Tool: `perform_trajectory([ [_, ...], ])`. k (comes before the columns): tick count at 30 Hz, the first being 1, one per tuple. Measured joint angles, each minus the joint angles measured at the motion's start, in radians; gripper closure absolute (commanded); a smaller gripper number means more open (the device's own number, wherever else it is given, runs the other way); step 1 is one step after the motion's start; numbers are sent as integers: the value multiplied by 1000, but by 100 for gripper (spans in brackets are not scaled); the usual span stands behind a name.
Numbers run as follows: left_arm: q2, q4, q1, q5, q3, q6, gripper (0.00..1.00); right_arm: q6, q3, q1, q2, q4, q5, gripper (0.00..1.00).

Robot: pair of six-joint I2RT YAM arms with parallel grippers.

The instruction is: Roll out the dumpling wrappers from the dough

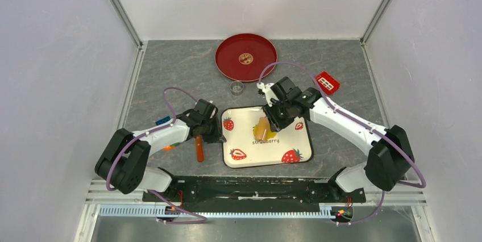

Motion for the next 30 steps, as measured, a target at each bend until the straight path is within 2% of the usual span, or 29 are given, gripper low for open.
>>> perform_trajectory([
  [7, 0, 0, 0, 0, 0, 0, 98, 21, -63, 114, 45, 146, -1, 100],
  [14, 0, 0, 0, 0, 0, 0, 98, 27, -118, 104, 131, 102, 40, 100],
  [25, 0, 0, 0, 0, 0, 0, 98, 69, 44, 100, -53, 115, 46, 100],
  [30, 0, 0, 0, 0, 0, 0, 98, 90, 50, 35, -136, 124, 61, 100],
])
